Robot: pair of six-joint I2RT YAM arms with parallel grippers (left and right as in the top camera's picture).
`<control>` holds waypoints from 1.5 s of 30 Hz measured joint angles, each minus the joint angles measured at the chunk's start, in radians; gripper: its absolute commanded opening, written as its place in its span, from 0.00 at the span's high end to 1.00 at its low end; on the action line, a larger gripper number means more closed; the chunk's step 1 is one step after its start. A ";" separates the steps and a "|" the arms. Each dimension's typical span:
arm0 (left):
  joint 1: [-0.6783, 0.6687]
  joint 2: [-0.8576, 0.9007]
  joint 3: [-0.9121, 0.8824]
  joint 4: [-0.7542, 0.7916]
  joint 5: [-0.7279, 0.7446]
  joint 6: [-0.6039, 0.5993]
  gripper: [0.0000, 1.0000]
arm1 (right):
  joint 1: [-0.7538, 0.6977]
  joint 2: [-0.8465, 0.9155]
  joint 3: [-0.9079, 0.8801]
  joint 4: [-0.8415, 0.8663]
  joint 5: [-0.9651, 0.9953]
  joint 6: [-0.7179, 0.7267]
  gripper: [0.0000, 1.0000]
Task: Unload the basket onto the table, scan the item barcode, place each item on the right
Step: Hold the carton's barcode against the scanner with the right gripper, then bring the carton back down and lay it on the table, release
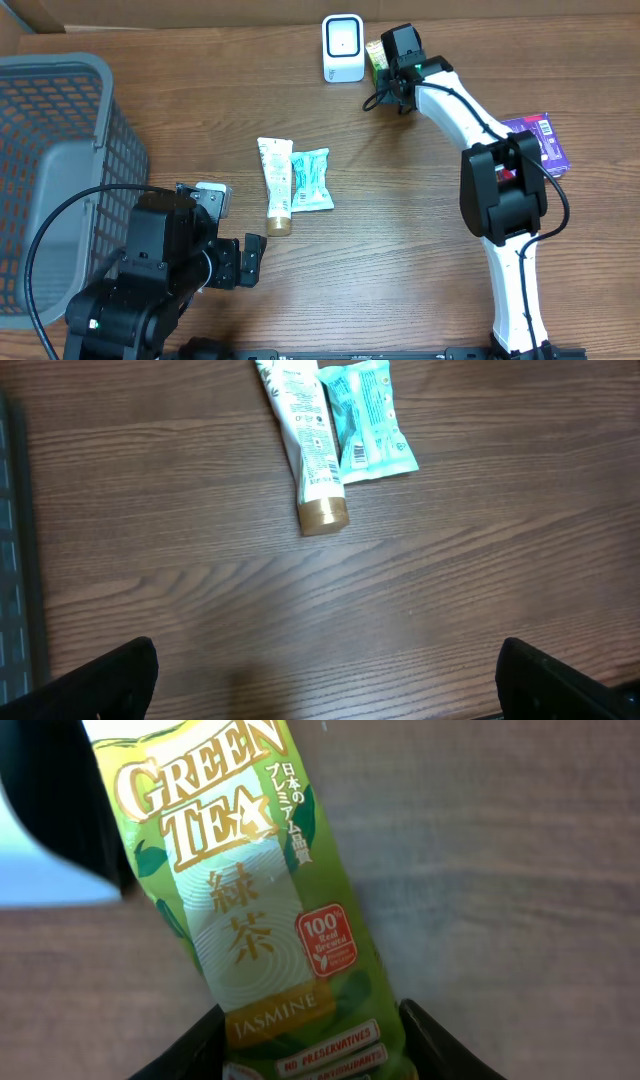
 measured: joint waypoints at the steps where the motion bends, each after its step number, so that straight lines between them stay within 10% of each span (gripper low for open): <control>1: 0.000 0.000 0.000 0.000 0.000 0.000 0.00 | 0.000 -0.006 0.000 -0.027 -0.003 0.000 0.71; 9: 0.000 0.000 0.000 0.000 0.000 0.000 0.00 | -0.002 -0.082 0.002 -0.404 -0.141 0.028 0.63; 16: 0.000 0.000 0.000 0.000 0.000 0.000 0.00 | 0.045 -0.095 0.002 -0.712 -0.318 0.047 0.21; 22: 0.000 0.000 0.000 0.000 0.000 0.000 0.00 | 0.097 -0.105 0.004 -0.697 -0.322 0.024 0.06; 45: 0.000 0.000 0.000 0.000 0.000 0.000 0.00 | -0.029 -0.118 0.012 -0.235 -0.109 -0.126 0.26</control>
